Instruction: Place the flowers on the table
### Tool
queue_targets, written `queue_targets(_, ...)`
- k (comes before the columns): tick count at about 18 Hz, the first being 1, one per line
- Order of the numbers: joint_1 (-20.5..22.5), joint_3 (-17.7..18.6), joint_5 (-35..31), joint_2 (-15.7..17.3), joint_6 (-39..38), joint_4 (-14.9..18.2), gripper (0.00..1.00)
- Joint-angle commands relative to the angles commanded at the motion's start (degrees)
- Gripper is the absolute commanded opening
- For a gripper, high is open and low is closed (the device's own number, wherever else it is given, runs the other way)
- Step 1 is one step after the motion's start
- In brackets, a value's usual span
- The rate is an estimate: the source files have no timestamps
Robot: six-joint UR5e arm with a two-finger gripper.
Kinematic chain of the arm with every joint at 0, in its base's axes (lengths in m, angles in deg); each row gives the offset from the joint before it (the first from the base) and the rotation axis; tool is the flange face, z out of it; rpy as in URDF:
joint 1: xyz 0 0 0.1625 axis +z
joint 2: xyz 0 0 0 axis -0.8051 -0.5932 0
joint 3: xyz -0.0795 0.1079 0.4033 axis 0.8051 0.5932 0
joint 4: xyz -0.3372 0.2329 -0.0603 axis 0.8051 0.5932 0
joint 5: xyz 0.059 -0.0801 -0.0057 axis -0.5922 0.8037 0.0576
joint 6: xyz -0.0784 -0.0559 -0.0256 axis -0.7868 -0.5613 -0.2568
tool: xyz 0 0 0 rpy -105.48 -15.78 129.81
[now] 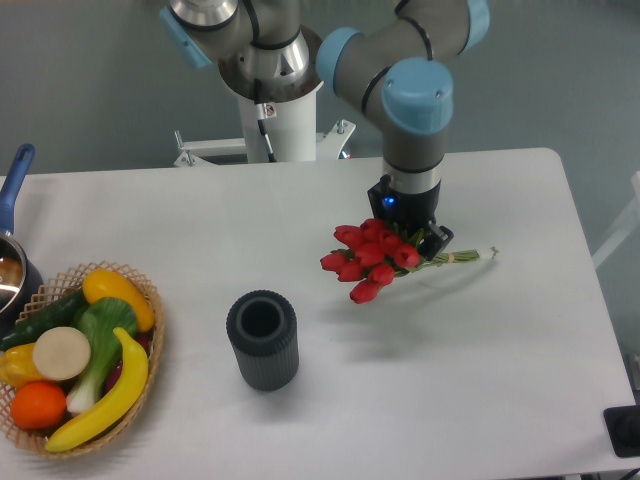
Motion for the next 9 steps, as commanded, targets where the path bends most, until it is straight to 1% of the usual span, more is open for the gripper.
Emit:
queue_targets(4,-0.4,0.0,0.3,-1.0,-0.1,0.0,0.58)
queue_targets(9,-1.9,0.2,0.8,-3.2,-0.4,-0.7,0.58)
